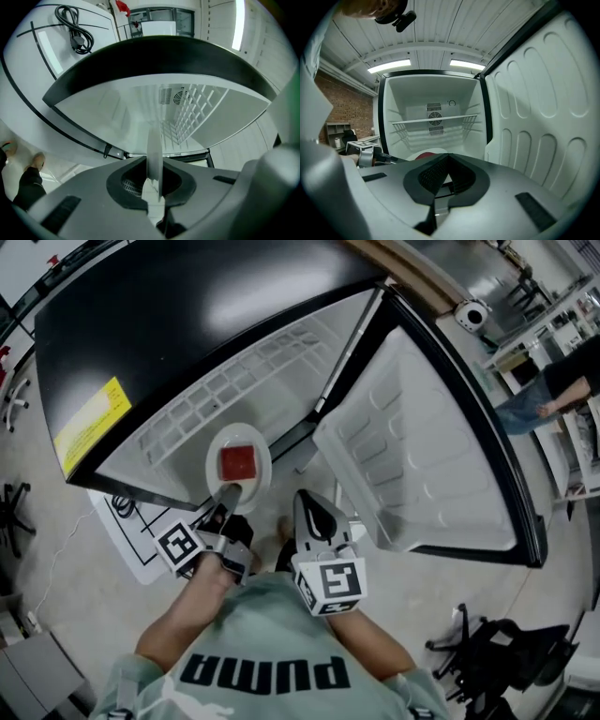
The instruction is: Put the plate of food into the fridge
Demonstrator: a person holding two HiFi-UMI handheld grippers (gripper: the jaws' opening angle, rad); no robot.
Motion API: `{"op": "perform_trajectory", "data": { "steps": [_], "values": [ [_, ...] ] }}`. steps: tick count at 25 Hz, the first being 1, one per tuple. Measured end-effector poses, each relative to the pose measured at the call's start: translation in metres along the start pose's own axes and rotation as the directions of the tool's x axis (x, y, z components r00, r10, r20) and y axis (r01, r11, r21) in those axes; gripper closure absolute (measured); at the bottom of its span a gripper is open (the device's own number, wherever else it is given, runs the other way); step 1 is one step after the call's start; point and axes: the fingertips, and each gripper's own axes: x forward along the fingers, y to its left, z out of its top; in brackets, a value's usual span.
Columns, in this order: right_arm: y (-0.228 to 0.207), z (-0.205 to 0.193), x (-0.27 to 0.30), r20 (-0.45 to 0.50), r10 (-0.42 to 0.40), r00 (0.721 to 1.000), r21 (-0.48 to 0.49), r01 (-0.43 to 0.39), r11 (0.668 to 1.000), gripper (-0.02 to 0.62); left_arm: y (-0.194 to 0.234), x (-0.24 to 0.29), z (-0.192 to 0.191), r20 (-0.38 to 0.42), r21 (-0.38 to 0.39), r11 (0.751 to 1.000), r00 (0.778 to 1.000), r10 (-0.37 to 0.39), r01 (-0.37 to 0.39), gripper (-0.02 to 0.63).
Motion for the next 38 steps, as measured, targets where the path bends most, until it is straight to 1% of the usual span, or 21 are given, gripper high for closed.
{"op": "perform_trajectory", "data": {
  "steps": [3, 7, 10, 14, 16, 19, 21, 24, 27, 30, 35, 38],
  "values": [
    [-0.003, 0.005, 0.015, -0.004, 0.059, 0.998, -0.004, -0.059, 0.998, 0.591, 0.009, 0.008, 0.014, 0.077, -0.007, 1.0, 0.997, 0.022, -0.021, 0.58],
    [-0.007, 0.006, 0.034, -0.033, 0.14, 0.99, -0.001, -0.14, 0.99, 0.591, 0.02, 0.019, 0.036, 0.189, -0.017, 0.999, 0.981, 0.045, -0.043, 0.58],
    [-0.012, 0.004, 0.047, -0.045, 0.184, 0.982, 0.003, -0.184, 0.983, 0.591, 0.028, 0.029, 0.05, 0.247, -0.02, 0.998, 0.968, 0.055, -0.052, 0.58],
    [-0.016, 0.003, 0.061, -0.052, 0.216, 0.975, 0.02, -0.216, 0.976, 0.591, 0.038, 0.039, 0.067, 0.304, -0.003, 0.998, 0.95, 0.067, -0.069, 0.58],
    [-0.017, 0.001, 0.064, -0.062, 0.231, 0.971, 0.026, -0.23, 0.973, 0.591, 0.046, 0.042, 0.07, 0.321, -0.002, 0.995, 0.942, 0.095, -0.099, 0.58],
    [-0.018, -0.001, 0.069, -0.066, 0.245, 0.967, 0.039, -0.243, 0.969, 0.591, 0.055, 0.045, 0.071, 0.344, -0.029, 0.99, 0.929, 0.139, -0.138, 0.58],
    [-0.018, -0.003, 0.07, -0.064, 0.254, 0.965, 0.05, -0.251, 0.967, 0.591, 0.057, 0.047, 0.075, 0.367, -0.038, 0.989, 0.919, 0.148, -0.144, 0.58],
    [-0.02, -0.006, 0.07, -0.071, 0.266, 0.961, 0.052, -0.262, 0.964, 0.591, 0.059, 0.052, 0.078, 0.383, -0.036, 0.988, 0.911, 0.153, -0.151, 0.58],
    [-0.022, -0.007, 0.07, -0.071, 0.274, 0.959, 0.059, -0.27, 0.961, 0.591, 0.067, 0.055, 0.079, 0.403, -0.068, 0.981, 0.895, 0.193, -0.181, 0.58],
    [-0.023, -0.006, 0.069, -0.06, 0.275, 0.959, 0.077, -0.271, 0.96, 0.591, 0.073, 0.057, 0.085, 0.427, -0.069, 0.977, 0.879, 0.212, -0.202, 0.58],
    [-0.024, -0.011, 0.067, -0.061, 0.287, 0.956, 0.096, -0.281, 0.955, 0.591, 0.084, 0.053, 0.085, 0.435, -0.082, 0.961, 0.858, 0.273, -0.264, 0.58],
    [-0.023, -0.008, 0.067, -0.044, 0.291, 0.956, 0.115, -0.284, 0.952, 0.591, 0.085, 0.052, 0.087, 0.446, -0.08, 0.956, 0.847, 0.289, -0.284, 0.58]
  ]
}}
